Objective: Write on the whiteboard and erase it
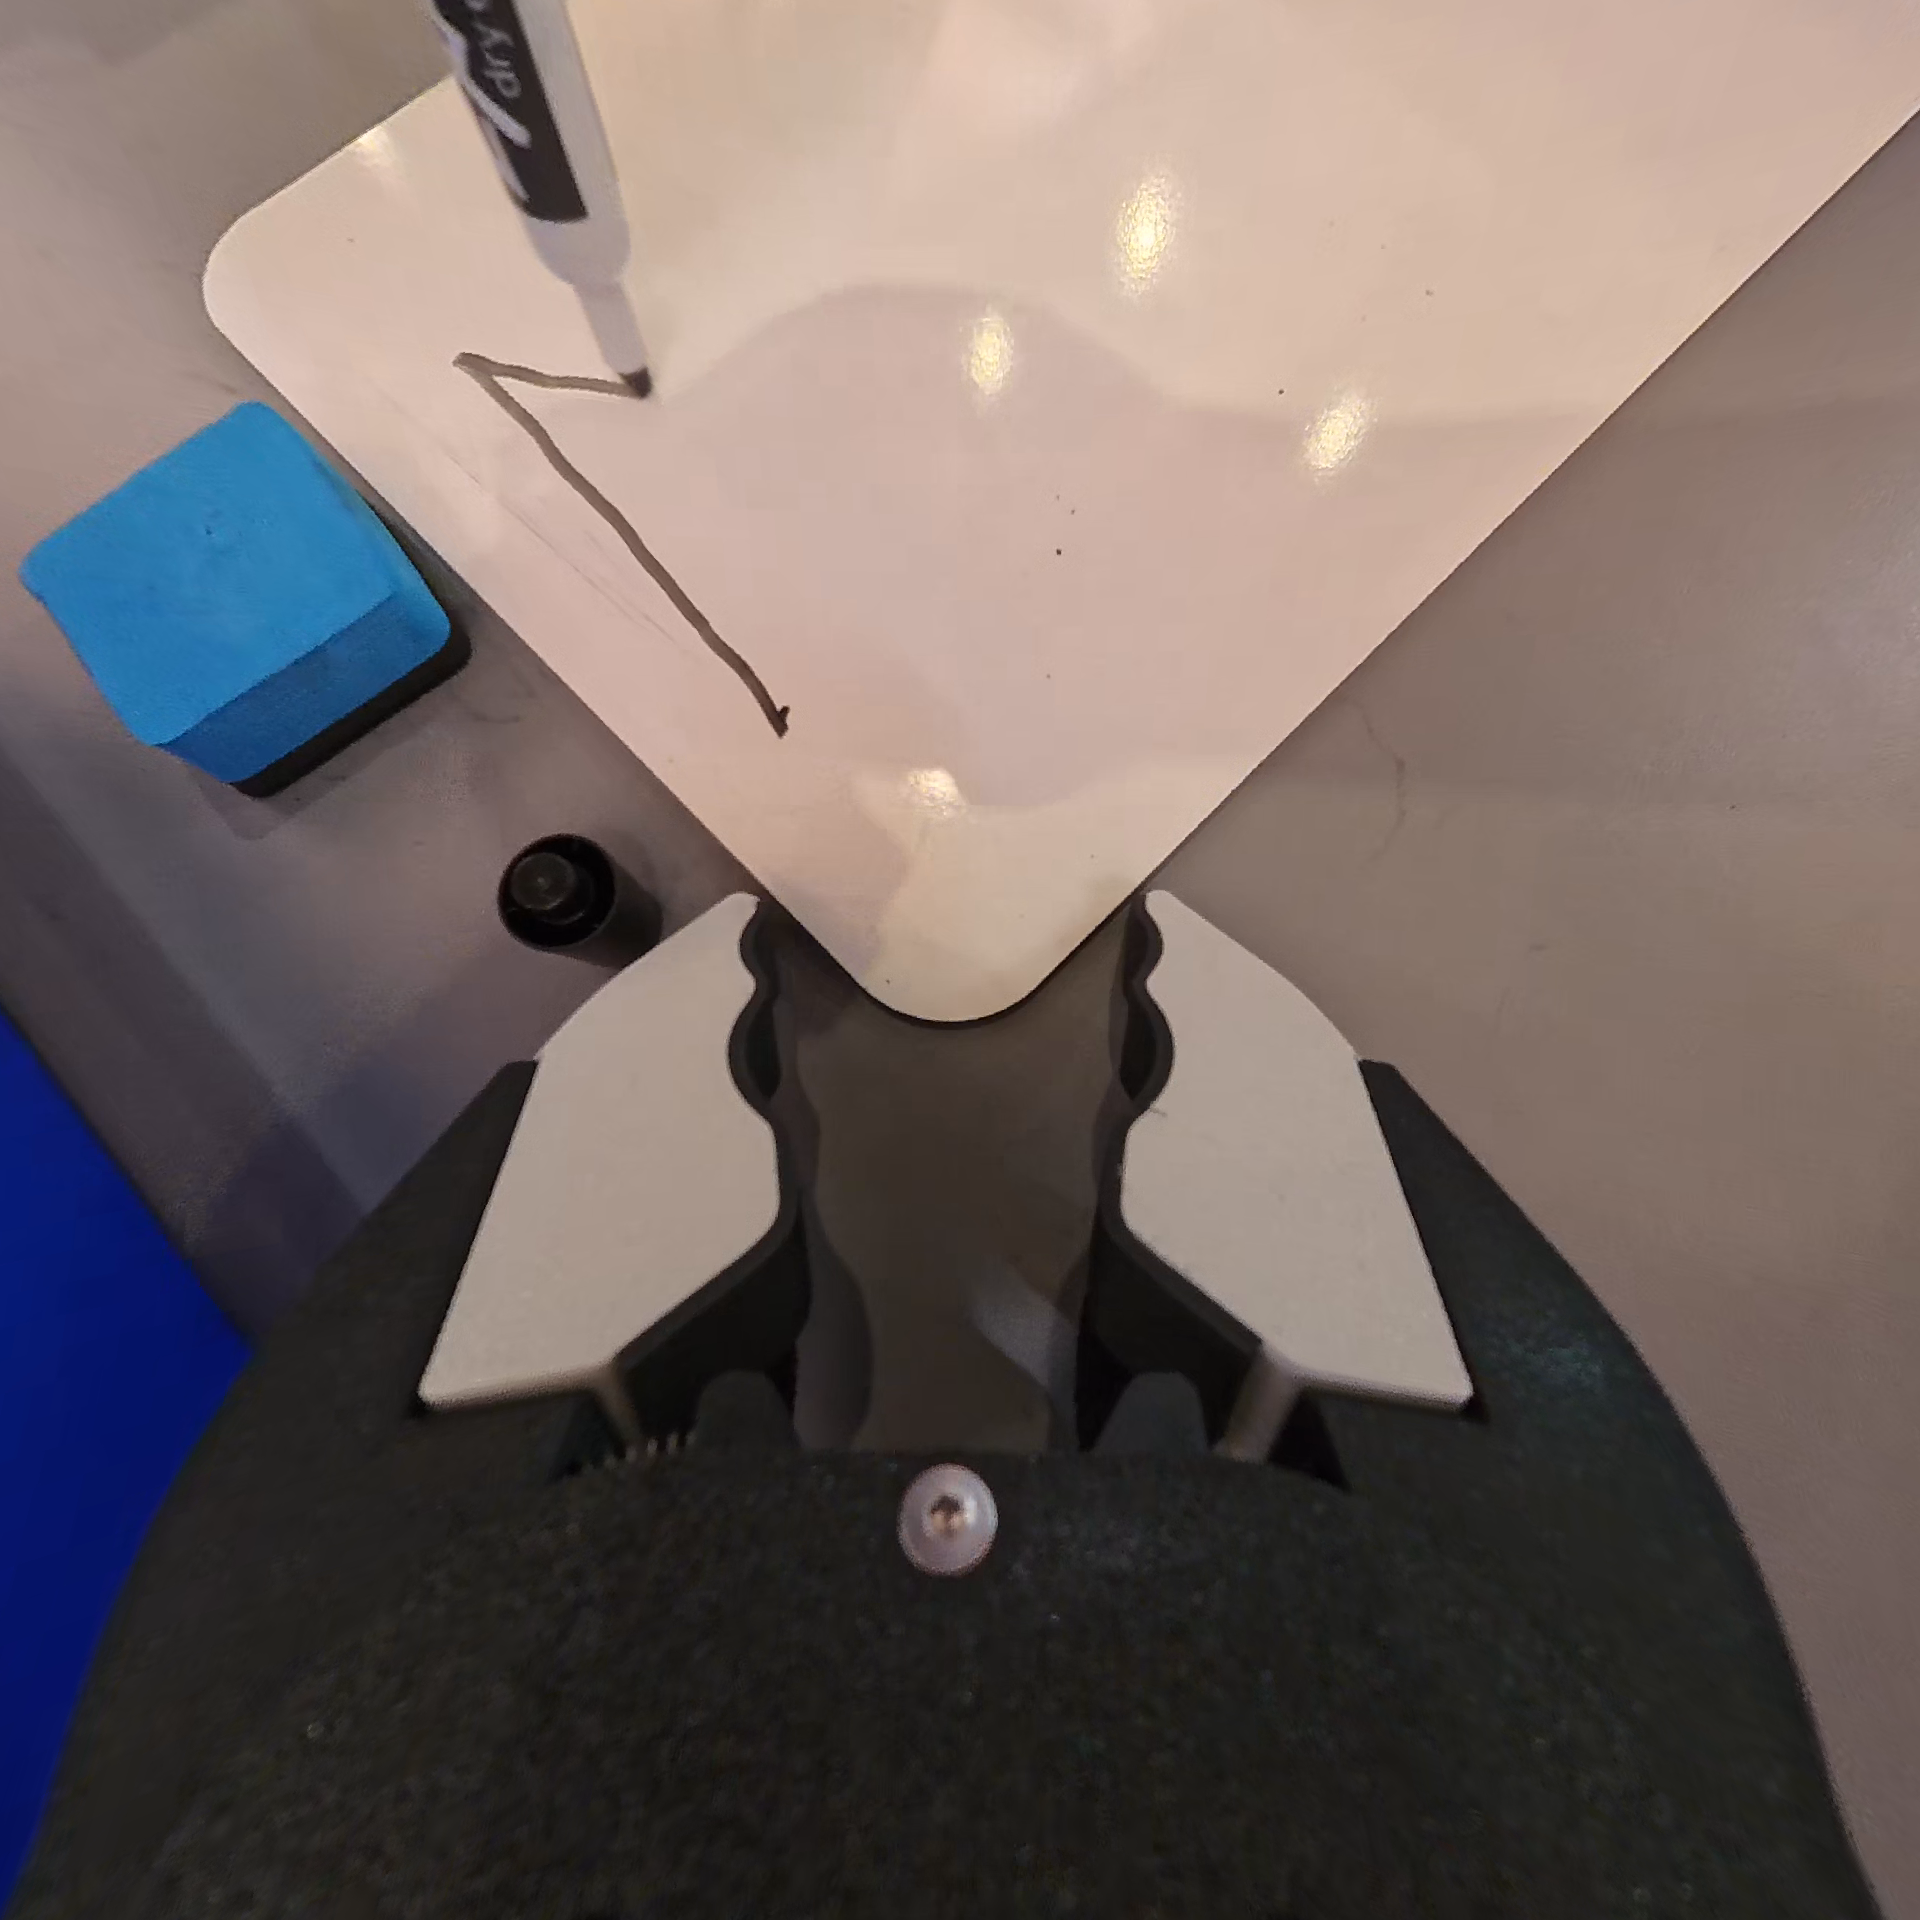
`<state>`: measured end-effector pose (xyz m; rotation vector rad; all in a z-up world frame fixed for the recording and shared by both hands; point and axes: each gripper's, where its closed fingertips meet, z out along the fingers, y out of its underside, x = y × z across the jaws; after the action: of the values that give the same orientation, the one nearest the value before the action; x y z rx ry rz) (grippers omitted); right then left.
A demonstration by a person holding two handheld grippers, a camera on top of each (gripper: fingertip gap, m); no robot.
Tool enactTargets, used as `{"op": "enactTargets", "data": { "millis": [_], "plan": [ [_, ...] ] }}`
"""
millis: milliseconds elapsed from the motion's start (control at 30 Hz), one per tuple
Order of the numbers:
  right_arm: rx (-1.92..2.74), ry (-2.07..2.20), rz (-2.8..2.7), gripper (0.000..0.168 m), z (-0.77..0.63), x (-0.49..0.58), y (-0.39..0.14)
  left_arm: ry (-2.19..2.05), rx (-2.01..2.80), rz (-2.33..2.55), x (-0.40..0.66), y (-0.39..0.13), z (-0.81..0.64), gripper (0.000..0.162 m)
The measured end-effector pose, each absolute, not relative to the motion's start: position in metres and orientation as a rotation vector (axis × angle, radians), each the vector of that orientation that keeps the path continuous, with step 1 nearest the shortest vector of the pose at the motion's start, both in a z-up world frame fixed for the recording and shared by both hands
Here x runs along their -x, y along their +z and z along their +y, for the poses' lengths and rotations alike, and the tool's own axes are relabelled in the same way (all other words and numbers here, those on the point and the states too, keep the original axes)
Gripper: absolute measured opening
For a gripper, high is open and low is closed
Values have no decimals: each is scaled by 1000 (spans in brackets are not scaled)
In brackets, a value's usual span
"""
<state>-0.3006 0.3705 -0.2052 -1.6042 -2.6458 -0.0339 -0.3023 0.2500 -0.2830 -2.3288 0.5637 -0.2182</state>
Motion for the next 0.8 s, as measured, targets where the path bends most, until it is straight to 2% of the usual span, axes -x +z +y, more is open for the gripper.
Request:
{"op": "enactTargets", "data": {
  "millis": [800],
  "plan": [
    [1701,-75,-2586,20,407,290,-205,-219,2332,569,302,-283,249,65]
  ]
}}
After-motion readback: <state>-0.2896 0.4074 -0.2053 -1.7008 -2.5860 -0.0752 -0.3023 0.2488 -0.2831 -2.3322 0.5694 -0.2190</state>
